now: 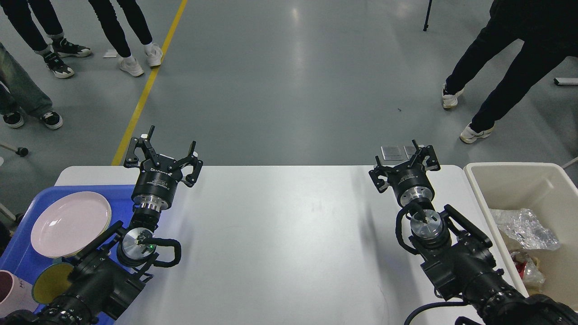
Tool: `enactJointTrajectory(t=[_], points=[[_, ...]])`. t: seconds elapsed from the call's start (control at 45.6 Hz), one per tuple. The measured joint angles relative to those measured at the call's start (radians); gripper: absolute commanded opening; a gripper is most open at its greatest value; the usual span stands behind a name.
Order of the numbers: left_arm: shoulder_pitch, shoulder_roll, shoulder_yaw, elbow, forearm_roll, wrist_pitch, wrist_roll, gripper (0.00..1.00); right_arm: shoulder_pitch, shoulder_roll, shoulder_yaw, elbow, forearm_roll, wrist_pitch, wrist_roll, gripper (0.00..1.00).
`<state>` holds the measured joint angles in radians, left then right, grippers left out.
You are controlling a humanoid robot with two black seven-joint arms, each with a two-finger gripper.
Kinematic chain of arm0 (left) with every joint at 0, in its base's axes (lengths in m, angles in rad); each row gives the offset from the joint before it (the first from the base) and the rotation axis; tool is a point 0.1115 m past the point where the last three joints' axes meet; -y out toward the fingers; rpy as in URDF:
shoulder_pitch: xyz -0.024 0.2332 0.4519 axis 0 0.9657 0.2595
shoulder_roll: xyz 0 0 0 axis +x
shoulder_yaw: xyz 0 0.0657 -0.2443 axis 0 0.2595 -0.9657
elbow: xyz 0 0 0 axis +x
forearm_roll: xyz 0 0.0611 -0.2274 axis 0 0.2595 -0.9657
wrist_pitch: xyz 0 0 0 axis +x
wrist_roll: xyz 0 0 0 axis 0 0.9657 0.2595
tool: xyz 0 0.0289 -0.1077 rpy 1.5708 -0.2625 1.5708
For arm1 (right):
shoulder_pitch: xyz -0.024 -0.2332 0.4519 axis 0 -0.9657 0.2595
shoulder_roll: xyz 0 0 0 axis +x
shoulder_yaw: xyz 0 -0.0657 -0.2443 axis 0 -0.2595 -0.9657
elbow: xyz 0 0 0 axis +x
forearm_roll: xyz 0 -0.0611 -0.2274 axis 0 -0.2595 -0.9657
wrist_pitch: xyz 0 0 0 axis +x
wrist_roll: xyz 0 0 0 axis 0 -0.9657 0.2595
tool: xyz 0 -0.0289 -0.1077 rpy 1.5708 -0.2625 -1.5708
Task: Tidy desktop
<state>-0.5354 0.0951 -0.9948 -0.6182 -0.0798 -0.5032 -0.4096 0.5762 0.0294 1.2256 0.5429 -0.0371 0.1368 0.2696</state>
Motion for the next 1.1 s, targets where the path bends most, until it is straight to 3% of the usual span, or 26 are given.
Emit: enactJointTrajectory(t=[0.373, 0.702, 1.096], points=[[0.0, 0.0, 0.0, 0.0, 0.0, 0.0, 0.0, 0.96, -0.005, -0.002, -0.028, 0.005, 0.002, 0.004, 0.008, 1.0], [0.0, 0.001, -0.001, 0.0, -0.002, 0.0, 0.0, 0.96, -0.002, -0.029, -0.127, -0.006, 0.0, 0.114, 0.006, 1.0], [0.0, 0.0, -0.001, 0.0, -0.002, 0.0, 0.0, 0.96, 0.002, -0.037, -0.145, -0.006, 0.0, 0.119, 0.006, 1.0]])
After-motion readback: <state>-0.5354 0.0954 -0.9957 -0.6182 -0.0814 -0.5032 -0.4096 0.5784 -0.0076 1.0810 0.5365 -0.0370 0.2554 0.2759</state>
